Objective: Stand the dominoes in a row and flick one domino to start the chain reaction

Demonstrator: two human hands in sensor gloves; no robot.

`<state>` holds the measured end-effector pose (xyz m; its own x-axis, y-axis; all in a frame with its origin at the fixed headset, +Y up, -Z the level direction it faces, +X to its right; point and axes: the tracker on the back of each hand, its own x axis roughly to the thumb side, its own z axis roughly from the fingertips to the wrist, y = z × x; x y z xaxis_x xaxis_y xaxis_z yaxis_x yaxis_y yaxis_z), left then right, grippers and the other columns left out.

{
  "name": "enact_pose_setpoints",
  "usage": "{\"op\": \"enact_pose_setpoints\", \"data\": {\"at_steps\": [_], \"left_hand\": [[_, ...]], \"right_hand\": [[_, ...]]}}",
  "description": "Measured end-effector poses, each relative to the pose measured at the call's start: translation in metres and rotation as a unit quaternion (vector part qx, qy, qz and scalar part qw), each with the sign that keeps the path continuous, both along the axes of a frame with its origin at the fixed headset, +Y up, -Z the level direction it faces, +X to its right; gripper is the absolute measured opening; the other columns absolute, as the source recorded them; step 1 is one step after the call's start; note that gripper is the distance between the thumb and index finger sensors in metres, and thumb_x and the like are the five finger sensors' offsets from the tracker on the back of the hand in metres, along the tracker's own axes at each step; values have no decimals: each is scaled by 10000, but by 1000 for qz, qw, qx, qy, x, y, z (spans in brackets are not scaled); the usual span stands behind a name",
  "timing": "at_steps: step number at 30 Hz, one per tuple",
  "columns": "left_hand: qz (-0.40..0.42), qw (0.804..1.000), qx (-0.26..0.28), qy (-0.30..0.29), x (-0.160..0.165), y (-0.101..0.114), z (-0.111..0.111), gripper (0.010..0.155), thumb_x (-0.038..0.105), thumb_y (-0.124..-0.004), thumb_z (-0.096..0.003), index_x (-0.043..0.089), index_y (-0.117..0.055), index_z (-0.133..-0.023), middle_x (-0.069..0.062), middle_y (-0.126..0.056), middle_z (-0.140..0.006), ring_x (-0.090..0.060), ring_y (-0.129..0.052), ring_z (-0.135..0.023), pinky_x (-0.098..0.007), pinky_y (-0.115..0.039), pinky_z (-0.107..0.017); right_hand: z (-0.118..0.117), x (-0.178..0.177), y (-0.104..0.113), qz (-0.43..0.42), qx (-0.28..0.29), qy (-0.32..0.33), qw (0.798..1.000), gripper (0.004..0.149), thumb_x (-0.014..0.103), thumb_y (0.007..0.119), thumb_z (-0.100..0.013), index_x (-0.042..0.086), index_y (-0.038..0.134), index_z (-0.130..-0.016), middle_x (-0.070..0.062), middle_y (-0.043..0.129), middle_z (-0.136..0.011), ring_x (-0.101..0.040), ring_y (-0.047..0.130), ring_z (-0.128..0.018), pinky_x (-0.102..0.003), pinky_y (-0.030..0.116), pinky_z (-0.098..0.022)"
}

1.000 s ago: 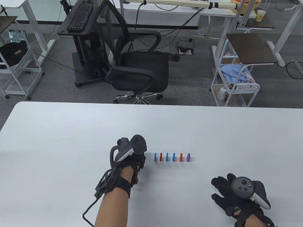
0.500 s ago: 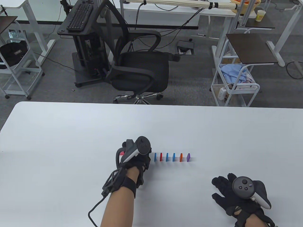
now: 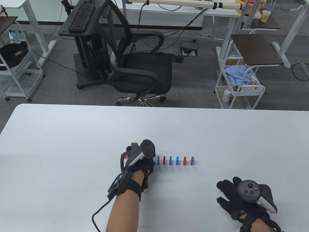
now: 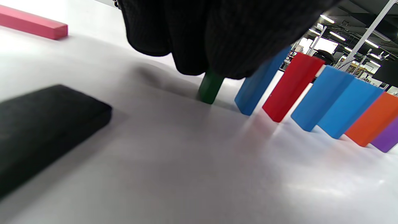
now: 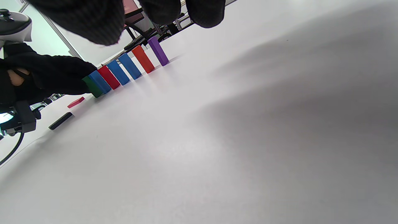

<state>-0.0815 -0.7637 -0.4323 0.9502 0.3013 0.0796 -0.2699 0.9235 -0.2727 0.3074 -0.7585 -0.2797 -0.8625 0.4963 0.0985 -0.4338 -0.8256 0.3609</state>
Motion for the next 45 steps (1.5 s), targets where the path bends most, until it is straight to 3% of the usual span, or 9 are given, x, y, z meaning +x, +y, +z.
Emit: {"op": "enact_pose_setpoints", "data": {"at_steps": [13, 16, 21, 34, 45], "left_hand": [[-1, 1000, -12, 0, 0, 1, 2, 587, 321, -900, -423, 234, -615, -928, -43, -832, -942, -308, -759, -947, -738, -199, -698], [-19, 1000, -24, 1, -2, 1, 4, 705, 352, -921, -412, 215, -533, -985, -59, -750, -1004, -331, -708, -979, -744, -190, -695], [-24, 999, -25, 8, -10, 9, 8, 746, 378, -922, -408, 215, -503, -1003, -71, -687, -1050, -346, -663, -1007, -747, -173, -692], [-61, 997, -12, 42, -39, 42, 37, 727, 423, -903, -413, 224, -530, -1005, -77, -655, -1077, -358, -633, -1030, -747, -166, -691], [-104, 992, -35, 67, -44, 39, 56, 747, 468, -899, -402, 221, -537, -1006, -83, -677, -1071, -363, -655, -1022, -744, -180, -695]], "right_hand": [[0, 1, 0, -1, -3, -1, 1000, 636, 497, 708, -532, 262, 402, -1037, -130, 342, -1155, -470, 23, -1002, -659, 24, -697], [0, 1, 0, -1, -4, -1, 1000, 639, 496, 711, -531, 260, 402, -1037, -132, 343, -1155, -471, 22, -1002, -659, 23, -697], [0, 1, 0, -1, -3, -1, 1000, 637, 497, 709, -532, 260, 401, -1037, -133, 343, -1155, -470, 22, -1002, -659, 25, -697], [1, 0, 0, -3, -5, -1, 1000, 638, 498, 709, -532, 261, 400, -1037, -131, 341, -1155, -471, 23, -1001, -659, 24, -697], [2, 0, 0, -6, -5, 4, 1000, 636, 498, 706, -533, 260, 400, -1038, -131, 341, -1155, -471, 21, -1001, -659, 25, -697]]}}
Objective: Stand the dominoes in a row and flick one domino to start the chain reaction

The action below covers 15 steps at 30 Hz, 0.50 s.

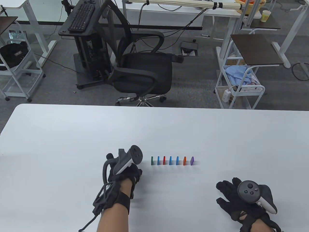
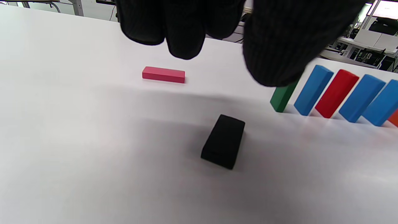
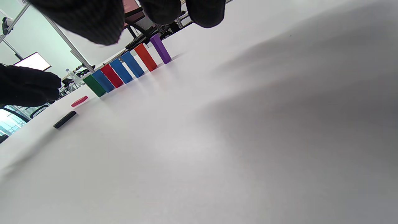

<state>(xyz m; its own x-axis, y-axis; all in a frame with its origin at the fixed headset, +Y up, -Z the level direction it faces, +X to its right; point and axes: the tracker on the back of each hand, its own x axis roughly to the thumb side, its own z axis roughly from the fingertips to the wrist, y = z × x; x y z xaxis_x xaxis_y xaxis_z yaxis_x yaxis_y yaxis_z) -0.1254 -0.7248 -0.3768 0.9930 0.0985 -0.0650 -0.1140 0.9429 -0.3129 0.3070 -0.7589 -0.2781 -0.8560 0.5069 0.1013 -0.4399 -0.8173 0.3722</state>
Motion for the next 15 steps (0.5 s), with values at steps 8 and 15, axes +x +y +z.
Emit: {"op": "enact_pose_setpoints", "data": {"at_steps": [8, 15], "left_hand": [[-36, 999, -24, -3, 10, -19, 1, 744, 485, -896, -397, 217, -554, -1001, -85, -730, -1042, -367, -592, -1046, -735, -182, -700], [-60, 998, -28, 2, 21, -27, -3, 803, 506, -914, -383, 154, -548, -1004, -117, -828, -978, -364, -724, -985, -719, -274, -721]], "right_hand": [[0, 0, 0, 0, 2, 2, 1000, 637, 498, 706, -533, 262, 398, -1038, -132, 336, -1155, -470, 14, -999, -658, 23, -697], [0, -1, 0, 0, 2, 4, 1000, 637, 498, 706, -533, 261, 399, -1037, -133, 335, -1155, -469, 8, -997, -658, 22, -696]]}}
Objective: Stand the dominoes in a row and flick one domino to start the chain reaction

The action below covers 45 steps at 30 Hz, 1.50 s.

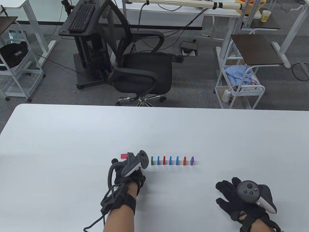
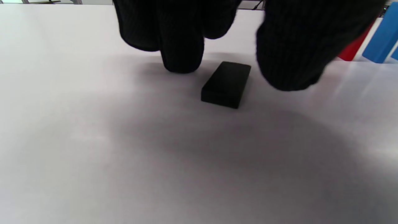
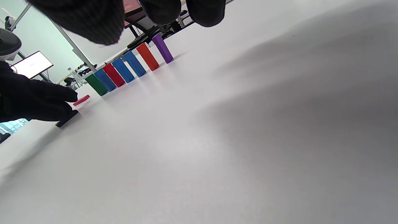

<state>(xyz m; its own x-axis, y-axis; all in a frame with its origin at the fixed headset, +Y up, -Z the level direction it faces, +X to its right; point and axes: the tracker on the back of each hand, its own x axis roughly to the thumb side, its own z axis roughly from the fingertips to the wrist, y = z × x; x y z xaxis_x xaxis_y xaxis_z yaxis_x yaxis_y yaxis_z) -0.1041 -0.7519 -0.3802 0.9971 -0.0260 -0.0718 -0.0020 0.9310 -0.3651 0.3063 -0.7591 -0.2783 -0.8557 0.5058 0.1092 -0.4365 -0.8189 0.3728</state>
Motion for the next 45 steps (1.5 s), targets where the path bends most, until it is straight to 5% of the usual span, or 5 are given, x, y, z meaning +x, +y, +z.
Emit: {"op": "enact_pose_setpoints", "data": {"at_steps": [6, 16, 28, 36, 45], "left_hand": [[-89, 995, 10, -34, 13, -4, -3, 759, 410, -947, -386, 131, -578, -987, -73, -901, -899, -327, -812, -928, -695, -326, -734], [-118, 991, -3, -64, 23, -2, -6, 691, 390, -946, -381, 144, -655, -958, -73, -959, -834, -311, -869, -889, -702, -353, -736], [-70, 993, 21, -93, 9, -1, 0, 710, 421, -916, -385, 177, -597, -970, -49, -912, -834, -303, -833, -891, -722, -285, -729], [-8, 995, 55, -80, 2, 28, -5, 596, 420, -889, -403, 246, -693, -939, -63, -891, -860, -320, -814, -898, -729, -269, -728], [42, 991, 104, -72, -4, 54, -15, 623, 403, -883, -404, 184, -648, -938, -48, -860, -885, -312, -788, -919, -729, -264, -728]], "right_hand": [[0, 1, 0, 0, -1, -2, 1000, 638, 498, 706, -533, 261, 398, -1038, -132, 329, -1156, -468, 0, -995, -657, 21, -696], [0, 0, 0, 1, -1, -2, 1000, 637, 497, 706, -533, 259, 400, -1038, -134, 327, -1156, -468, 3, -995, -657, 21, -696], [0, 1, 0, 0, -4, -4, 1000, 637, 497, 707, -533, 261, 399, -1037, -132, 328, -1155, -468, 0, -995, -657, 21, -696], [1, 2, 1, -3, -1, -8, 1000, 638, 496, 710, -532, 260, 399, -1037, -133, 328, -1155, -468, 2, -995, -656, 21, -697], [1, 3, 2, -2, 1, -6, 1000, 639, 495, 711, -532, 261, 398, -1038, -133, 327, -1155, -468, -5, -994, -657, 21, -696]]}}
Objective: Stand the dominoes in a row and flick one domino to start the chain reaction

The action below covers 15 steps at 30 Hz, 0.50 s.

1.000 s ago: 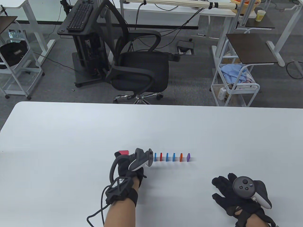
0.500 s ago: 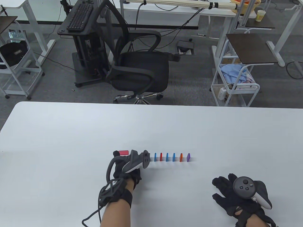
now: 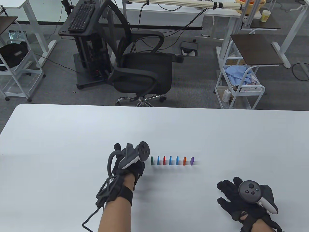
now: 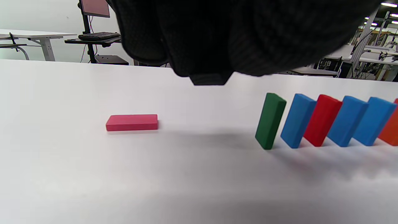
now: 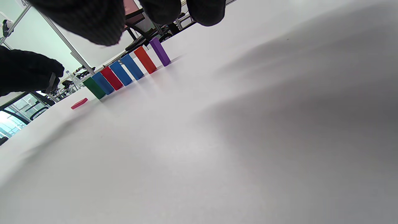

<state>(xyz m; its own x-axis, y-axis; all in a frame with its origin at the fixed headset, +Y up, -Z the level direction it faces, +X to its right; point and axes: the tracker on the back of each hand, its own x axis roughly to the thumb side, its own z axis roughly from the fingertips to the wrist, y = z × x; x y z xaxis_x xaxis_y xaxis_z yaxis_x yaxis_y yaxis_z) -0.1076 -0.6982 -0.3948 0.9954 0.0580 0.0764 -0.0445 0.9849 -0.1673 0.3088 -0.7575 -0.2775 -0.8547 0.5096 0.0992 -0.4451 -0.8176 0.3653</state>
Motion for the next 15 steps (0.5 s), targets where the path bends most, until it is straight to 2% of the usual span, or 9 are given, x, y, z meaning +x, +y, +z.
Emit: {"op": "enact_pose_setpoints", "data": {"at_steps": [6, 15], "left_hand": [[49, 999, 1, -5, -6, -2, -5, 600, 392, -871, -413, 192, -639, -929, -33, -851, -902, -299, -782, -932, -729, -250, -725], [98, 995, -13, -5, -7, -17, -15, 559, 338, -879, -428, 227, -643, -922, -41, -848, -936, -297, -778, -951, -727, -247, -722]], "right_hand": [[0, -1, 0, 0, 1, 3, 1000, 637, 496, 710, -533, 262, 399, -1037, -133, 326, -1156, -467, 1, -994, -656, 20, -696], [-1, -1, 0, 2, 1, 1, 1000, 639, 496, 711, -532, 259, 400, -1038, -132, 325, -1156, -467, -7, -994, -656, 18, -695]]}}
